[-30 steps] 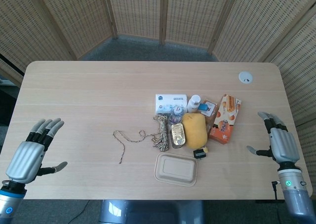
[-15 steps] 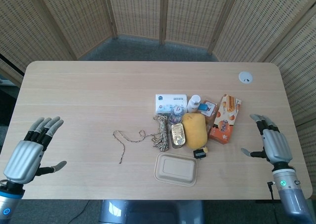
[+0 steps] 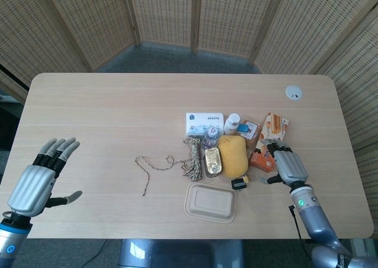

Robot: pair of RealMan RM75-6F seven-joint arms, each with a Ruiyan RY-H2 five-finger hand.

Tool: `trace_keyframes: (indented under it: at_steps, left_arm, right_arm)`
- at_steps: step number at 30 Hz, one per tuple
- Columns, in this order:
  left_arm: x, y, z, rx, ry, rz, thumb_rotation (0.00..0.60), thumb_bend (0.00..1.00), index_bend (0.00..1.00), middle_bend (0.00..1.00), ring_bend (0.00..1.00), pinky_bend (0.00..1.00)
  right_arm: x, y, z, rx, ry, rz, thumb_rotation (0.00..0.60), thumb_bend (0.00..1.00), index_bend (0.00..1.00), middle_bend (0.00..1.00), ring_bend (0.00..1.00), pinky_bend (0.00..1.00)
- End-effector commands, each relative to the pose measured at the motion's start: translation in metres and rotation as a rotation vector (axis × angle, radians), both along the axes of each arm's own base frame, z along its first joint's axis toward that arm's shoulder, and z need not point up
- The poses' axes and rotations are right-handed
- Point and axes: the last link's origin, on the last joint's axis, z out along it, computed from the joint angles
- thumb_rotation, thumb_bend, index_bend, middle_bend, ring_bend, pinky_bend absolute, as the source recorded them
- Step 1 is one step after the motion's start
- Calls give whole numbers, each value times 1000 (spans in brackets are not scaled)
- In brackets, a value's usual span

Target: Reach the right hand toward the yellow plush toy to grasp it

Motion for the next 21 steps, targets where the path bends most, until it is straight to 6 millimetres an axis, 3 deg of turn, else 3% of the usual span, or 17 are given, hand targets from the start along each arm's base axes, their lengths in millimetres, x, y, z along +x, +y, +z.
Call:
trace_keyframes:
  at_steps: [1,21]
  left_arm:
    - [0,0,0,-1,0,2,600,153,0,0,0,0]
    - [-2,2,-1,-2,-3,10,600,153,0,0,0,0]
  right_arm:
    - [4,-8,-13,23,17,7,572,64,0,0,0,0]
    - [20,-34,-65,109,29,6,561,63,0,0,0,0]
